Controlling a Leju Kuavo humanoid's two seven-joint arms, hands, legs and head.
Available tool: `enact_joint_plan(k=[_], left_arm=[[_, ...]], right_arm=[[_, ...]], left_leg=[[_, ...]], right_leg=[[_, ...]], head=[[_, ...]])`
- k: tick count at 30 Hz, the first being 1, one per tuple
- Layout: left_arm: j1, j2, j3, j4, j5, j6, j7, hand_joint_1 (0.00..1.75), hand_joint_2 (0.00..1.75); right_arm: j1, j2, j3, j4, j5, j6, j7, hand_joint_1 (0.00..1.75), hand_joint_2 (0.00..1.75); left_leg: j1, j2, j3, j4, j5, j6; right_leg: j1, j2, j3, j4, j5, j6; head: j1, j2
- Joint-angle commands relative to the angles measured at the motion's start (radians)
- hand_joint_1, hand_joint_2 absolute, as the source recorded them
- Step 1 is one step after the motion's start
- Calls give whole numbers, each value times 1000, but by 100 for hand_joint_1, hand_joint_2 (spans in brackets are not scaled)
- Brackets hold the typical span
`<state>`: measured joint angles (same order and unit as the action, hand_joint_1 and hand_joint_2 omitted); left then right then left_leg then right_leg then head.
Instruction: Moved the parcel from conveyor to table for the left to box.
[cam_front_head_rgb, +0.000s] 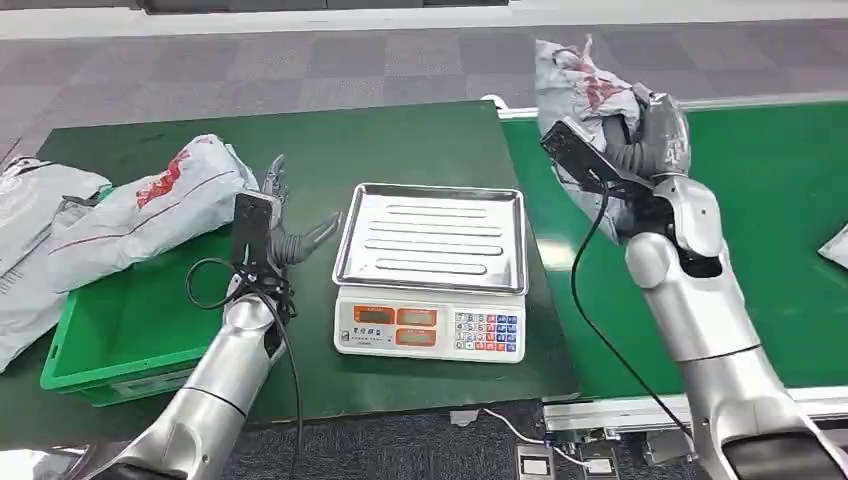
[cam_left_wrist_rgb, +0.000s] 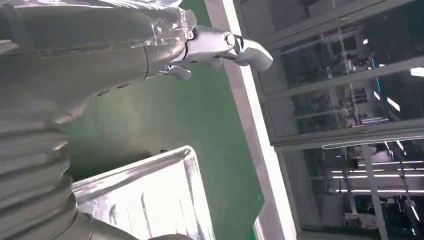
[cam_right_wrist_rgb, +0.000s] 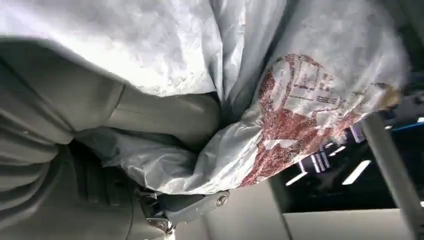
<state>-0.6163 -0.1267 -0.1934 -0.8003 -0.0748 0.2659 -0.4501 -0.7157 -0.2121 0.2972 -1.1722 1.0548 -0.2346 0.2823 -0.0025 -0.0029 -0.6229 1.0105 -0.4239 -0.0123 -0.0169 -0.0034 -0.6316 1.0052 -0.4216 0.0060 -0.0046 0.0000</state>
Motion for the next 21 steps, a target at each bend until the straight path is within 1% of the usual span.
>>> enact_joint_plan(k=[1,2,3,4,5,6,7,8,9,11,13,14,16,18,19,21], left_arm=[[-60,16,-50,93,12,13,-5,0,175],[-68,16,-56,92,22,14,2,0,175],[-70,18,-63,88,28,16,8,0,175],[-70,18,-63,86,30,19,7,0,175],[-73,25,-68,78,31,39,2,0,175],[-78,29,-73,75,29,48,5,0,175],[-79,31,-74,73,29,48,7,0,175],[-82,35,-84,72,25,52,25,0,175],[-80,36,-87,68,26,51,29,0,175],[-73,37,-92,63,28,63,31,0,175],[-69,38,-95,61,30,65,29,0,175],[-64,41,-97,45,32,80,17,0,175],[-55,43,-99,35,39,75,30,0,175],[-49,39,-96,27,48,61,38,0,175],[-47,39,-97,19,45,64,40,0,175],[-40,44,-94,2,38,70,48,0,175]], right_arm=[[-133,72,91,177,-56,74,-24,175,175],[-166,114,118,239,-60,100,-11,175,175],[-185,127,138,274,-64,80,-3,175,175],[-190,134,145,286,-67,83,-2,175,175],[-208,161,161,331,-108,130,-19,175,175],[-223,180,185,361,-106,147,-19,175,175],[-225,191,193,369,-106,149,-19,175,175],[-230,211,209,410,-133,171,-23,175,175],[-232,217,228,430,-140,172,-33,175,175],[-221,241,285,476,-183,254,-95,175,175],[-215,244,303,485,-195,244,-97,175,175],[-205,255,329,494,-246,329,-131,175,175],[-196,257,370,503,-261,365,-147,175,175],[-202,243,439,529,-238,396,-162,175,175],[-201,236,462,539,-239,396,-175,175,175],[-187,218,469,558,-278,400,-202,175,175]], left_leg=[[1,3,5,-1,-2,0],[0,2,3,0,-1,0],[1,4,4,0,-2,0],[1,5,5,0,-3,-1],[1,8,7,0,-4,-1],[1,5,2,1,-2,0],[1,8,4,0,-2,-1],[2,10,10,-2,-3,-1],[2,11,10,-3,-3,-2],[1,8,5,-1,-2,-1],[3,8,8,-3,-1,-3],[3,5,7,-3,-1,-3],[5,6,10,-4,-2,-3],[4,3,5,-2,-1,-3],[4,3,6,-2,-1,-3],[4,1,4,-1,-1,-2]], right_leg=[[1,3,4,-1,-1,-1],[0,2,2,0,-1,0],[1,5,3,-1,0,-1],[2,6,4,-1,-1,-1],[1,9,5,-1,0,-1],[1,6,1,0,0,-1],[1,9,2,0,0,-1],[2,11,7,-3,1,-2],[2,12,7,-3,1,-3],[1,9,3,-1,0,-2],[3,9,5,-3,1,-2],[3,6,6,-3,0,-2],[5,6,9,-4,0,-3],[4,3,3,-1,0,-2],[4,4,5,-2,-1,-2],[3,2,4,-1,-1,-2]], head=[[0,0],[0,0],[0,0],[0,0],[0,0],[0,0],[0,0],[0,0],[0,0],[0,0],[0,0],[0,0],[0,0],[0,0],[0,0],[0,0]])
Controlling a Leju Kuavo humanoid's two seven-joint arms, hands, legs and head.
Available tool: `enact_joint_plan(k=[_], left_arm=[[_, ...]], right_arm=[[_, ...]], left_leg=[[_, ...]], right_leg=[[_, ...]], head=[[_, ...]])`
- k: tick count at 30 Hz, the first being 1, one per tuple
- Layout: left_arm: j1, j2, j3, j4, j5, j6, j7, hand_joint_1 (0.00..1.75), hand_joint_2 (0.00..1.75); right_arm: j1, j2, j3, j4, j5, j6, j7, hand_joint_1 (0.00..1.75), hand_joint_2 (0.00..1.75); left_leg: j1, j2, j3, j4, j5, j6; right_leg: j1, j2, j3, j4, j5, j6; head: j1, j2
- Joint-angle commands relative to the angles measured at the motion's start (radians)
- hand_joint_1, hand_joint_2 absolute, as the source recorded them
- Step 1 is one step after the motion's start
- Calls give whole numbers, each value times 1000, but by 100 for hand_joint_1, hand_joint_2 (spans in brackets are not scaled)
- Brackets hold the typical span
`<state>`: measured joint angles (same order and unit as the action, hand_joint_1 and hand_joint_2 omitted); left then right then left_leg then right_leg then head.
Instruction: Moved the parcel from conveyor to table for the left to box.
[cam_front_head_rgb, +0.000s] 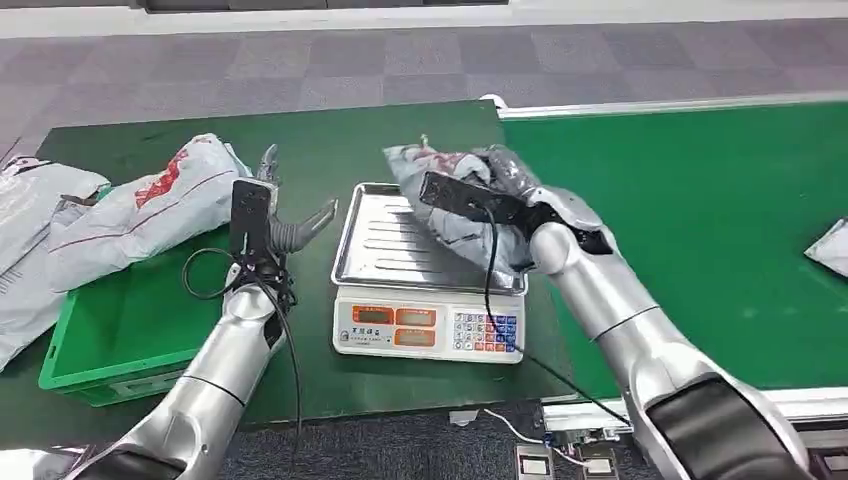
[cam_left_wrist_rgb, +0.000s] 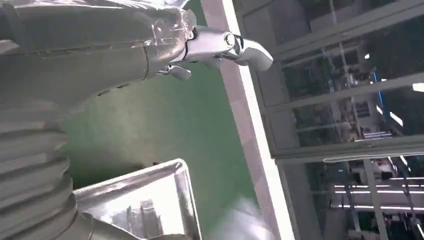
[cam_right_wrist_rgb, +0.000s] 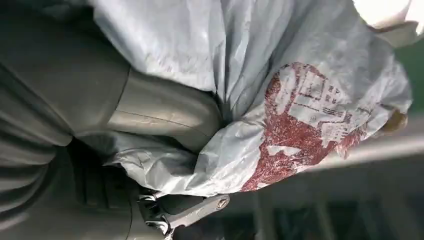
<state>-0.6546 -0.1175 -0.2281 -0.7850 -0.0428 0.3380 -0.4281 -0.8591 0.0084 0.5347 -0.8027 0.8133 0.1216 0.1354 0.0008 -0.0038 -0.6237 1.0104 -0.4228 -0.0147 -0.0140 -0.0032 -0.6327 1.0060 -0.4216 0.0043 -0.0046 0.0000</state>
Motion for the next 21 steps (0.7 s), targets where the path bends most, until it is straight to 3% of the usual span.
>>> enact_joint_plan(k=[1,6,16,17,21], left_arm=[[0,36,-59,-14,6,-3,26,0,175],[8,40,-52,-20,17,-37,29,0,175],[21,35,-54,-29,17,-33,27,0,175],[24,36,-51,-36,14,-30,26,0,175],[43,46,-51,-50,-3,-20,24,0,175]], right_arm=[[-40,-7,232,191,-38,42,-60,175,175],[-39,-34,269,243,-104,68,-140,175,175],[-48,-13,280,281,-101,38,-137,175,175],[-47,-10,281,285,-103,21,-138,0,175],[-22,-2,245,262,-150,-39,-167,0,175]], left_leg=[[1,1,3,-1,-1,0],[1,0,7,-2,-2,0],[0,0,4,-1,-1,0],[0,1,7,-1,-1,0],[0,1,5,-1,-1,0]], right_leg=[[1,1,4,-2,-1,0],[1,0,8,-4,-1,0],[0,0,5,-2,0,0],[1,1,7,-3,0,-1],[0,1,5,-2,0,0]], head=[[0,0],[0,0],[0,0],[0,0],[0,0]])
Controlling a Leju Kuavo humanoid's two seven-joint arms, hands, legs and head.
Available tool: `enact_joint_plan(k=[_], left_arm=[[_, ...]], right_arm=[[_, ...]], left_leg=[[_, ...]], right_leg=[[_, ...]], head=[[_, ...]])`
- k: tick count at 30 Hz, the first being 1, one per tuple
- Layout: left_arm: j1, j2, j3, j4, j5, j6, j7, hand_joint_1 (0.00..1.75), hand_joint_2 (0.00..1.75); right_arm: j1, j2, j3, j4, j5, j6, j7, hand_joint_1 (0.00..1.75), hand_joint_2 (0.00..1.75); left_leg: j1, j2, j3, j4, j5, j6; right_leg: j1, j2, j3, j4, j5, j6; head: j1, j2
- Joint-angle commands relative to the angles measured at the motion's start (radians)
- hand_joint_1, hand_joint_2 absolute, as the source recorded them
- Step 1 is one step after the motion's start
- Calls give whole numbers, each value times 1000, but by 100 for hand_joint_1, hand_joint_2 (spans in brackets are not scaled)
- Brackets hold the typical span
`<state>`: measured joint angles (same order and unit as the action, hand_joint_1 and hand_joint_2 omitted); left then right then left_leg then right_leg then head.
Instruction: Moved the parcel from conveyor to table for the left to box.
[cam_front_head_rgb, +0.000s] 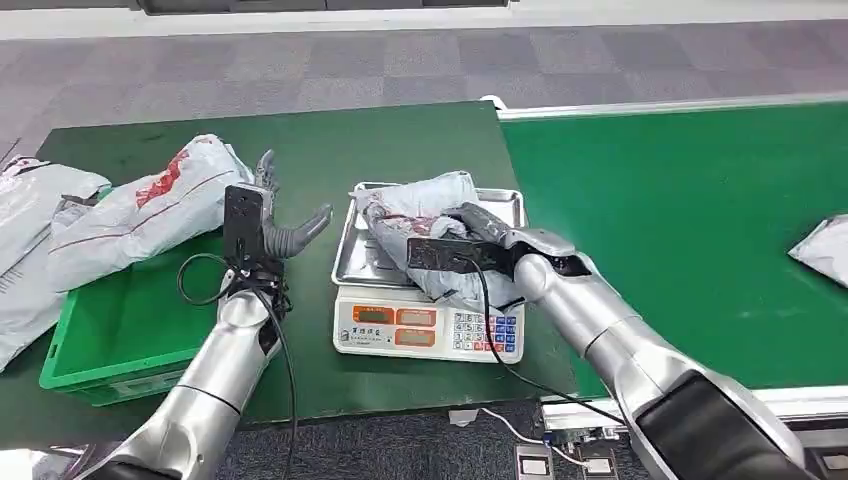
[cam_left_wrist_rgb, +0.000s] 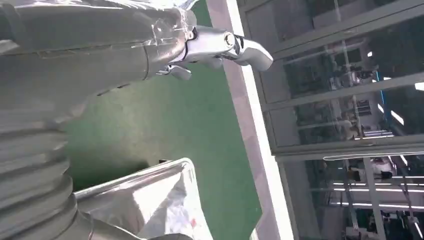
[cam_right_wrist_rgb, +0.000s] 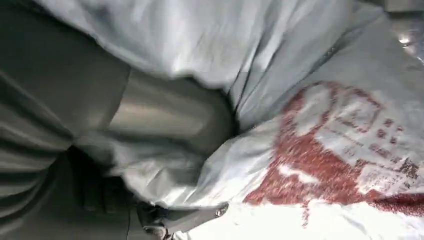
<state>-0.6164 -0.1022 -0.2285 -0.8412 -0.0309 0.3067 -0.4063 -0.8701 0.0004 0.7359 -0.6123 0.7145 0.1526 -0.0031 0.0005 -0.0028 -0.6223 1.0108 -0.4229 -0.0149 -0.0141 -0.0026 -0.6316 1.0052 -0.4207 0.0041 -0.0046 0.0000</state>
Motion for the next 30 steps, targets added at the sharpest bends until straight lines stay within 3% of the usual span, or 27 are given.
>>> enact_joint_plan(k=[1,5,11,15,19,29,30], left_arm=[[14,37,-44,-1,-15,13,3,0,175],[-3,42,-44,7,-36,8,6,0,175],[-78,11,-63,75,-52,-6,9,0,175],[-137,-19,-101,138,-46,-26,9,0,175],[-137,-22,-144,135,-51,-13,-5,0,175],[-137,-21,-148,133,-53,-10,-7,0,175],[-137,-16,-161,126,-56,-4,-6,0,175]], right_arm=[[8,11,15,51,-72,-123,-28,0,175],[55,6,-40,-40,-21,-294,31,0,175],[126,33,-240,-187,4,-387,53,0,175],[132,46,-311,-196,-48,-337,38,0,175],[112,70,-357,-145,-262,-252,-105,0,175],[100,71,-346,-143,-264,-248,-113,0,175],[95,77,-357,-140,-327,-234,-130,0,175]], left_leg=[[0,1,4,-1,-1,0],[0,0,3,-1,-1,0],[1,-1,1,0,-1,0],[1,-4,-1,1,0,0],[1,-3,3,0,-1,0],[0,0,2,0,-1,0],[1,0,4,0,-2,0]], right_leg=[[0,1,4,-2,-1,0],[0,0,4,-2,-1,0],[1,-1,2,-1,-1,0],[1,-4,0,0,-1,0],[1,-3,5,-1,-1,0],[0,0,2,0,-1,-1],[1,0,4,-1,-1,-1]], head=[[0,0],[0,0],[0,0],[0,0],[0,0],[0,0],[0,0]])
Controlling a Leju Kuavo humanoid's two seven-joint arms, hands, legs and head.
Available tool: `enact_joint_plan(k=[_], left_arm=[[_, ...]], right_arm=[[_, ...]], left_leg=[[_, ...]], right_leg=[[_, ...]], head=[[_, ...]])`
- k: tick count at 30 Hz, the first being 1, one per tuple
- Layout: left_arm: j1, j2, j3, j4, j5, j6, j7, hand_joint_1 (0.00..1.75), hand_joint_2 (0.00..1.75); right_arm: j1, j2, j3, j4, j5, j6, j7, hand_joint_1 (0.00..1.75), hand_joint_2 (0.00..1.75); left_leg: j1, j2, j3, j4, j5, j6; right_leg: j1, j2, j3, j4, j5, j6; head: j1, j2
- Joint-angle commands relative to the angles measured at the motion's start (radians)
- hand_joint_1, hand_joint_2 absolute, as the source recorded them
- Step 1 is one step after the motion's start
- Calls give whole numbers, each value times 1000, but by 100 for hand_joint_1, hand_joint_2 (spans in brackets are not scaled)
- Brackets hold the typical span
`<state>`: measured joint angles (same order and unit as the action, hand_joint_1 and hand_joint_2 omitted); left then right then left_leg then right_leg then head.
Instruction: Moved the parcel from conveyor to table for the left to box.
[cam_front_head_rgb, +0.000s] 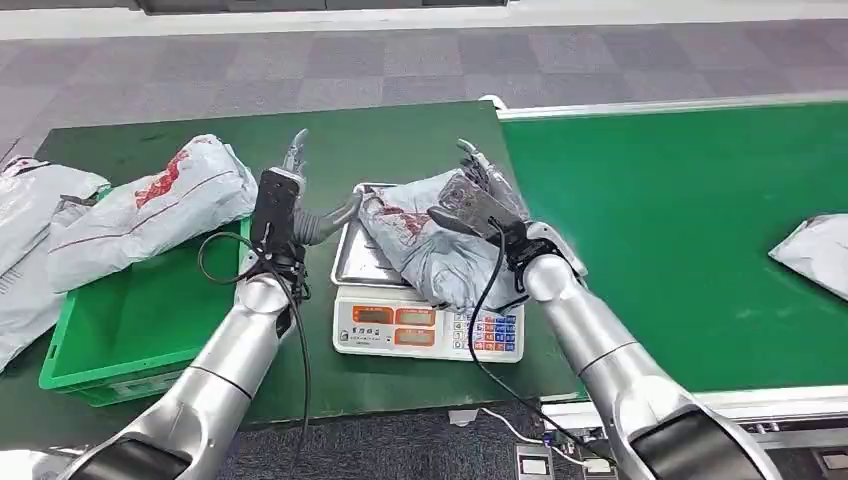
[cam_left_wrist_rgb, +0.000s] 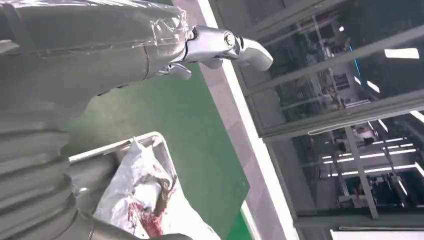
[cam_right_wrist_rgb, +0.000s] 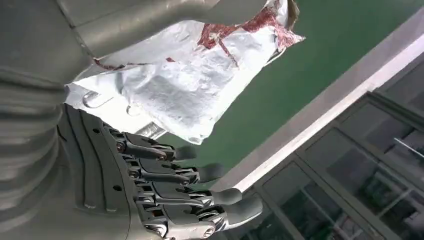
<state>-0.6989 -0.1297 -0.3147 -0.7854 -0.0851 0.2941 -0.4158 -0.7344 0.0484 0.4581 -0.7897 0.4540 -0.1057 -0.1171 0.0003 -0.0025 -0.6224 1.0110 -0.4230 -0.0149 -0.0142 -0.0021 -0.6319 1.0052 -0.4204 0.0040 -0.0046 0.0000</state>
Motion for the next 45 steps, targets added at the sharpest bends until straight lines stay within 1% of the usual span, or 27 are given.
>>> enact_joint_plan(k=[1,4,5,7,9,10,13,14,15,16,17,18,22,23,24,25,27,30,31,32,33,35,38,39,42,44,45], left_arm=[[-56,15,-84,67,2,7,13,0,175],[-60,12,-85,71,65,-65,56,0,175],[-65,14,-101,78,61,-57,54,0,175],[-68,11,-111,85,59,-60,54,0,175],[-66,5,-121,92,66,-60,52,0,175],[-56,1,-121,94,70,-61,51,0,175],[-36,-13,-135,90,46,-62,44,0,175],[-38,-20,-156,94,21,-72,50,0,175],[-60,-25,-252,131,-68,-139,97,0,175],[-57,-45,-276,142,-99,-132,88,0,175],[-53,-70,-299,162,-128,-111,85,0,175],[-52,-79,-301,170,-132,-103,84,0,175],[-57,-74,-298,175,-132,-104,84,0,175],[-61,-75,-296,182,-130,-108,78,0,175],[-67,-77,-306,198,-135,-136,85,0,175],[-68,-84,-315,213,-143,-140,84,0,175],[-82,-105,-315,266,-135,-133,63,0,175],[-96,-116,-352,306,-146,-160,53,0,175],[-98,-115,-383,313,-166,-174,49,0,175],[-123,-101,-564,340,-339,-220,52,0,175],[-116,-105,-612,352,-385,-233,56,0,175],[-113,-112,-713,395,-481,-274,80,0,175],[-141,-123,-886,468,-664,-345,189,0,175],[-149,-126,-926,480,-713,-349,223,0,175],[-151,-127,-923,481,-715,-349,223,0,175],[-162,-131,-932,490,-734,-397,248,0,175],[-178,-131,-983,492,-797,-375,283,9,175]], right_arm=[[-47,28,-70,32,-98,28,-15,0,175],[-47,23,-131,-30,-293,8,-71,0,175],[-42,-2,-130,-67,-319,-42,-83,0,175],[-33,-37,-131,-109,-311,-78,-84,0,175],[22,-75,-162,-206,-328,-110,-69,0,175],[60,-95,-179,-246,-319,-133,-69,0,0],[148,-114,-255,-339,-264,-197,-63,0,0],[169,-122,-280,-359,-247,-225,-63,0,175],[209,-135,-333,-391,-242,-276,-73,0,175],[243,-156,-376,-420,-251,-315,-89,0,175],[274,-190,-404,-433,-270,-307,-105,0,175],[283,-200,-415,-436,-281,-297,-115,0,175],[276,-189,-412,-435,-278,-301,-111,0,175],[271,-184,-411,-431,-278,-298,-111,0,175],[275,-194,-419,-421,-255,-341,-75,0,175],[287,-225,-432,-416,-256,-346,-77,0,175],[281,-256,-465,-365,-260,-354,-124,0,175],[226,-245,-478,-306,-260,-355,-155,0,175],[213,-245,-473,-298,-252,-359,-161,0,175],[193,-266,-437,-271,-130,-470,-146,0,175],[186,-272,-438,-264,-139,-454,-139,0,175],[173,-280,-435,-245,-151,-429,-136,0,175],[212,-291,-439,-299,-144,-436,-144,0,175],[233,-294,-440,-329,-128,-444,-135,0,175],[257,-295,-444,-358,-124,-446,-129,0,175],[249,-286,-430,-384,-109,-427,-121,0,175],[243,-278,-424,-398,-107,-425,-119,0,175]], left_leg=[[0,0,2,0,-1,0],[0,0,2,1,-1,0],[0,0,1,1,-1,0],[0,-2,0,1,0,0],[1,-4,1,1,0,0],[1,-5,2,0,-1,1],[0,-5,2,-1,0,0],[1,-6,4,-2,0,0],[1,-7,6,-2,-1,1],[1,-7,3,-1,-1,1],[1,-13,4,-2,-1,1],[1,-13,4,-1,0,1],[0,-12,3,0,-3,3],[0,-7,2,0,-3,2],[-1,-4,2,1,-4,3],[-1,-2,3,0,-5,3],[-1,-3,3,1,-4,3],[-1,-5,5,0,-4,3],[-1,-2,3,1,-4,3],[-1,-3,4,1,-5,4],[-1,0,2,2,-4,3],[-1,0,4,1,-5,3],[-2,-1,7,-1,-4,4],[-2,-2,5,0,-5,4],[-2,-2,5,0,-5,3],[-1,-1,7,-2,-5,3],[-2,0,7,-1,-5,4]], right_leg=[[0,0,3,-1,-1,0],[0,0,2,0,-1,0],[0,-1,1,0,-1,0],[0,-2,0,1,-1,0],[1,-4,2,0,-1,0],[1,-6,5,-2,-2,0],[1,-5,4,-3,-1,0],[1,-6,7,-4,-2,0],[1,-8,10,-5,-3,0],[1,-7,6,-4,-2,0],[1,-13,10,-5,-4,0],[1,-13,8,-5,-4,1],[0,-13,9,-4,-4,2],[0,-8,6,-3,-3,2],[-1,-6,5,-2,-3,2],[-1,-3,6,-3,-3,1],[-1,-4,5,-3,-3,1],[0,-5,7,-4,-3,2],[-1,-3,4,-2,-2,2],[-1,-4,6,-2,-3,2],[-1,-1,3,-1,-2,2],[-1,-1,6,-3,-2,2],[-2,-2,9,-5,-2,2],[-2,-3,8,-3,-3,2],[-2,-2,7,-3,-3,2],[-1,-2,10,-5,-3,1],[-2,-1,9,-4,-3,2]], head=[[0,0],[0,0],[0,0],[0,0],[0,0],[0,0],[0,0],[0,0],[0,0],[0,0],[0,0],[0,0],[0,0],[0,0],[0,0],[0,0],[0,0],[0,0],[0,0],[0,0],[0,0],[0,0],[0,0],[0,0],[0,0],[0,0],[0,0]])
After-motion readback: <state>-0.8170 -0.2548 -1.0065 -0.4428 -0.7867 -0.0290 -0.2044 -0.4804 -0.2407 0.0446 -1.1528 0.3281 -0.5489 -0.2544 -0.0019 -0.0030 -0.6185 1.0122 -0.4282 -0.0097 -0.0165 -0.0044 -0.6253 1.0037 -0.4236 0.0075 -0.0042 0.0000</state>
